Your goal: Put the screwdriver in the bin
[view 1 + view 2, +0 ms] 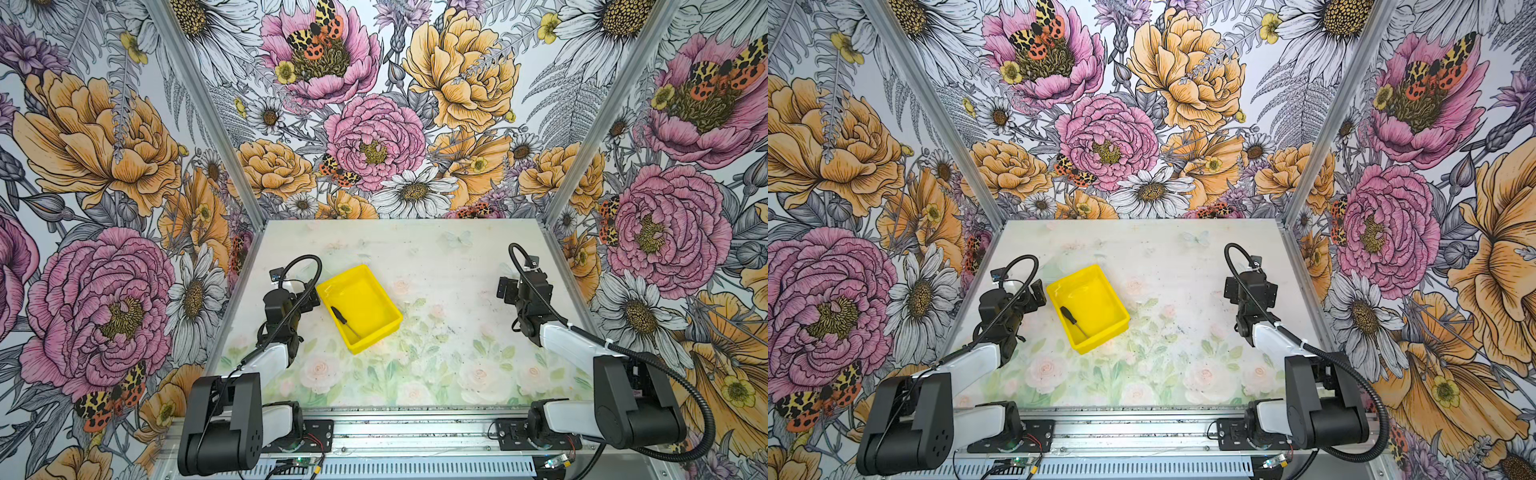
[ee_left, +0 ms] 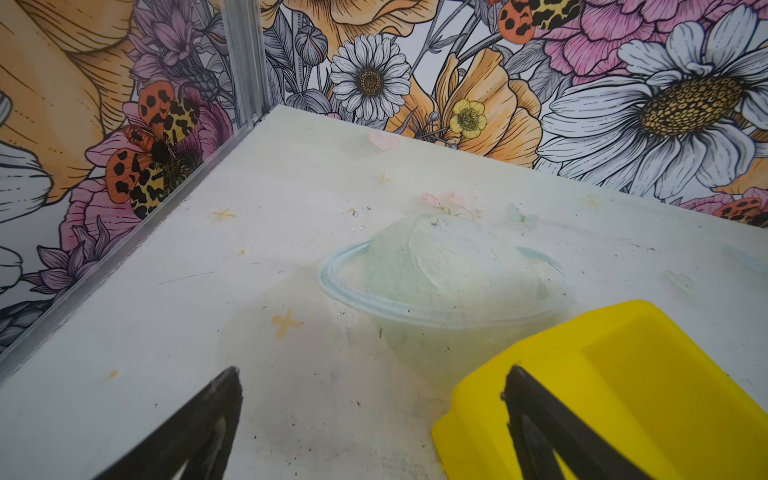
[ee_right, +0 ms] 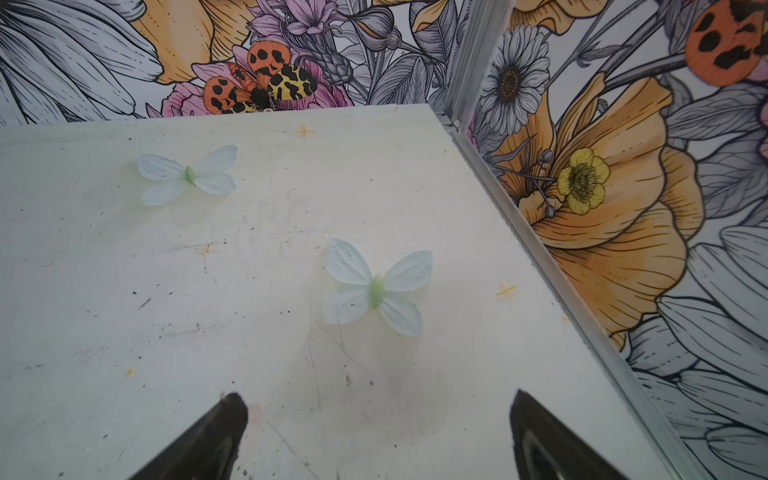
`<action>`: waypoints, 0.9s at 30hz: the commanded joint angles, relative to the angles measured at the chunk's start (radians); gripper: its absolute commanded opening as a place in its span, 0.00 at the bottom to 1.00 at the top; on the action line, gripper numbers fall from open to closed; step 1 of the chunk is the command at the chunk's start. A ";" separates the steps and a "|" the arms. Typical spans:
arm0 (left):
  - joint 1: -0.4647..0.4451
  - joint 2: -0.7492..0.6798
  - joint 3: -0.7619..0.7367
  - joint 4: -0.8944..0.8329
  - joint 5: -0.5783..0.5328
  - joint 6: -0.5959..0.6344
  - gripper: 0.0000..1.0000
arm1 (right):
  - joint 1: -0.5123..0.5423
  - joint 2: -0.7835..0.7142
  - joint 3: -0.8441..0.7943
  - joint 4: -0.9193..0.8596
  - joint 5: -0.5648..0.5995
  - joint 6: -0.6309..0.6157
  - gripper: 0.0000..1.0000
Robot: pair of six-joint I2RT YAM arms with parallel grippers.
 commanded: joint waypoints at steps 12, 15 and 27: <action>0.022 0.215 0.036 0.314 0.123 0.084 0.99 | -0.068 0.139 -0.045 0.342 -0.204 -0.044 0.99; 0.019 0.230 0.027 0.347 0.125 0.087 0.99 | -0.071 0.139 -0.107 0.450 -0.199 -0.039 0.99; -0.043 0.277 0.021 0.388 0.033 0.133 0.99 | -0.053 0.167 -0.172 0.594 -0.132 -0.040 1.00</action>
